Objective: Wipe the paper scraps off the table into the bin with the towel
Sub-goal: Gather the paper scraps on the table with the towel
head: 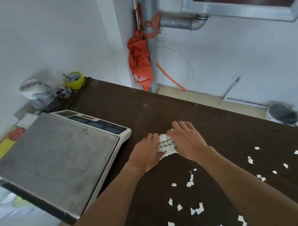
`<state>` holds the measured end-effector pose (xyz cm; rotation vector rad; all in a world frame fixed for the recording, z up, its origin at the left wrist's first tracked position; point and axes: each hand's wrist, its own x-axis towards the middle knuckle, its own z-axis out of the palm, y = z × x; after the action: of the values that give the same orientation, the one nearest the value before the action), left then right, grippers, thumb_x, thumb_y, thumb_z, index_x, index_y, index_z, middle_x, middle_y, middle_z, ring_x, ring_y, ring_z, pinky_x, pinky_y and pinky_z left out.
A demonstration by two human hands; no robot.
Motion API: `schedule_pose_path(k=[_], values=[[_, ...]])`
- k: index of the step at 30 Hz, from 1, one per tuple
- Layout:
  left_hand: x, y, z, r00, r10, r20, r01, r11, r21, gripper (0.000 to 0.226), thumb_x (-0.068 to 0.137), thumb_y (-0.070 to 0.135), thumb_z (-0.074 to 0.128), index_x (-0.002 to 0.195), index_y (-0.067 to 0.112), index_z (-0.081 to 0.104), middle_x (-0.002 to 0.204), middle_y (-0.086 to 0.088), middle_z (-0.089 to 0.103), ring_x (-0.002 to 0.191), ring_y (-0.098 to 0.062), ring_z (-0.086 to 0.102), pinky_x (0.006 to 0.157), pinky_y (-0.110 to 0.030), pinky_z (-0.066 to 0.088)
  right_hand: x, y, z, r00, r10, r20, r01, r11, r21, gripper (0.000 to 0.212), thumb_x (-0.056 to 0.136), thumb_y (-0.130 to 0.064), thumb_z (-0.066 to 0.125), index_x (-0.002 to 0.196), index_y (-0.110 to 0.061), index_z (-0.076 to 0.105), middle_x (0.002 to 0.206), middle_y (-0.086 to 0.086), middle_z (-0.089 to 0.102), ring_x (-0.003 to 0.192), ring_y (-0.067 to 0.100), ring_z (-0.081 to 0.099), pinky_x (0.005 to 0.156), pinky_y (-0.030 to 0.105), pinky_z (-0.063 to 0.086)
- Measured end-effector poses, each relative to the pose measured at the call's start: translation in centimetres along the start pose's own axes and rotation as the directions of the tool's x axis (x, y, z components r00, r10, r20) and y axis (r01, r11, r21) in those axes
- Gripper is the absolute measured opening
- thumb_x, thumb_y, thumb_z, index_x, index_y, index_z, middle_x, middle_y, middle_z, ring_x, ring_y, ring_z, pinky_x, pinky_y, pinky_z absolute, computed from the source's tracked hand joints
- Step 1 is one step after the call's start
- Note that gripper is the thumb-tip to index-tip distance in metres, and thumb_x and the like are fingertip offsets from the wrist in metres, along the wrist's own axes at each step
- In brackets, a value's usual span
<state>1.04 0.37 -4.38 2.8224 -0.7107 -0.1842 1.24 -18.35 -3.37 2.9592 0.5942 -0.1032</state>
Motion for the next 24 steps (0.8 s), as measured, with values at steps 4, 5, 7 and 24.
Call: schedule_pose_path(k=[4,5,7,24], values=[[-0.9,1.3,0.5,0.995,-0.084,0.054,0.083,0.996,0.019,0.048,0.095,0.051,0.060,0.124,0.017,0.045,0.119,-0.005,0.060,0.100,-0.023,0.065,0.079,-0.033,0.048,-0.6,-0.5,0.0,0.999,-0.032,0.041,0.030,0.998,0.048,0.061,0.082,-0.023,0.070,0.137,-0.020,0.046,0.147,0.005,0.042,0.140,0.028,0.032,0.117,0.047,0.027],[-1.0,1.7,0.6,0.991,-0.111,0.068,0.109,0.994,0.029,0.050,0.094,0.053,0.060,0.125,0.016,0.046,0.119,-0.006,0.061,0.100,-0.025,0.066,0.081,-0.034,0.049,-0.8,-0.6,-0.1,0.998,-0.033,0.057,0.029,0.998,0.057,0.060,0.084,-0.021,0.068,0.139,-0.020,0.045,0.146,0.004,0.043,0.140,0.027,0.033,0.116,0.046,0.028],[-1.4,2.4,1.0,0.986,-0.149,0.073,0.145,0.988,0.053,0.051,0.093,0.055,0.059,0.123,0.015,0.048,0.119,-0.007,0.062,0.101,-0.026,0.066,0.083,-0.035,0.049,-1.2,-0.6,-0.4,0.997,-0.036,0.070,0.032,0.998,0.062,0.059,0.085,-0.018,0.066,0.139,-0.020,0.044,0.141,0.002,0.048,0.136,0.025,0.038,0.114,0.043,0.031],[-4.8,2.9,0.7,0.984,-0.177,-0.011,0.177,0.979,0.104,0.052,0.093,0.038,0.065,0.134,0.015,0.042,0.126,-0.006,0.057,0.108,-0.022,0.062,0.088,-0.035,0.055,-4.8,-3.8,0.3,0.995,0.082,-0.064,-0.070,0.984,0.166,0.091,0.088,-0.028,0.066,0.158,-0.014,0.010,0.165,0.010,0.006,0.152,0.025,0.005,0.119,0.040,-0.001]])
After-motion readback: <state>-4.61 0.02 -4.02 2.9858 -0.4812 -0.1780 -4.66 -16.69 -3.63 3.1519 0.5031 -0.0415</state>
